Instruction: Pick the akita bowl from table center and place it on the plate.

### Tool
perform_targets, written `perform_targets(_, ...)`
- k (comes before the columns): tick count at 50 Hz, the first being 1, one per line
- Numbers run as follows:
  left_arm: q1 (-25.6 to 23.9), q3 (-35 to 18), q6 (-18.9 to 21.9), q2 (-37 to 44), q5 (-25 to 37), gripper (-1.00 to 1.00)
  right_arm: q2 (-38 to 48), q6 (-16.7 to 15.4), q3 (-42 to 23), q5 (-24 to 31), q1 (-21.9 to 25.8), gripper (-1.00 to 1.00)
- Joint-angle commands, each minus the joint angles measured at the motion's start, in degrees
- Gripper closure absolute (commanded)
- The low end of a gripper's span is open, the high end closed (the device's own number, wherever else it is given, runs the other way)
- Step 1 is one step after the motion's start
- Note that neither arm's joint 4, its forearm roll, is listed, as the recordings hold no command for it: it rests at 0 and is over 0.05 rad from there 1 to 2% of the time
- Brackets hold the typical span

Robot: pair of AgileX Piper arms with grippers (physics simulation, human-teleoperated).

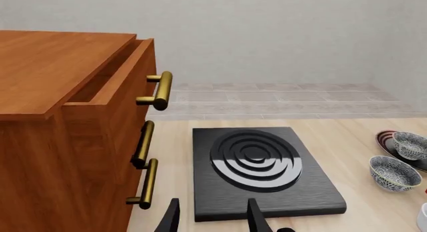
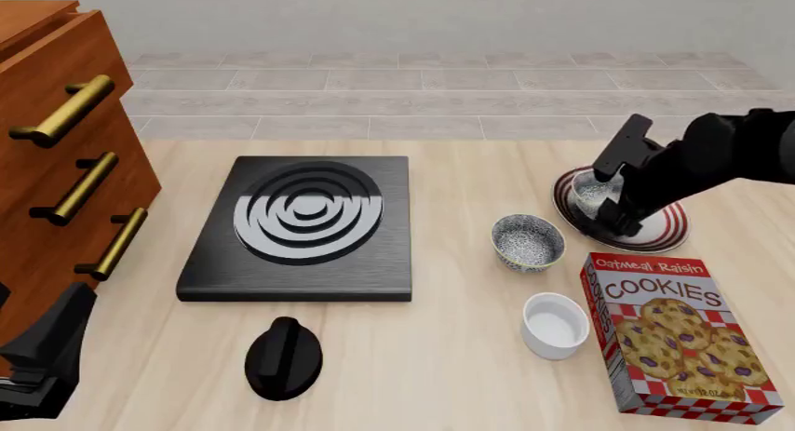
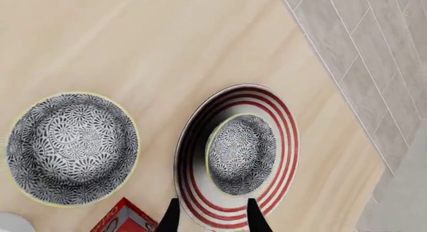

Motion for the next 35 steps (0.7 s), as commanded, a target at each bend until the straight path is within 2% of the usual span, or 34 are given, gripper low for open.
perform_targets(1,0.07,0.17,0.20,0.07,-0.12,-1.00,-6.34,-0.55,4.03,0.08,-0.20,-1.00)
perform_targets(15,0.33,0.33,0.53,0.07,-0.23,-1.00,-13.57,0.45,10.26,-2.15,2.22,-1.00)
perform_targets(17,0.36,0.63,0.58,0.19,-0.56,-1.00,-15.97,2.18,11.76,-2.48,3.72,-1.00)
perform_targets(22,0.27,1.05,0.68,0.12,-0.78,-1.00,-19.79,2.66,14.95,-3.61,4.56,-1.00)
perform_targets(25,0.13,0.63,0.68,0.70,-1.17,-1.00,-23.04,4.84,16.82,-3.83,5.93,-1.00)
perform_targets(26,0.18,0.70,1.01,0.01,-0.98,-1.00,-23.77,4.21,18.16,-4.14,5.56,-1.00)
perform_targets(28,-0.47,0.41,4.76,-0.34,-2.25,-1.00,-25.40,4.58,19.80,-4.91,5.37,-1.00)
perform_targets(30,-1.01,-0.12,2.98,-0.34,-1.25,-1.00,-27.14,4.90,20.87,-5.18,5.36,-1.00)
perform_targets(35,-0.99,0.96,2.92,-0.25,-2.09,-1.00,-31.17,5.34,23.18,-5.10,5.17,-1.00)
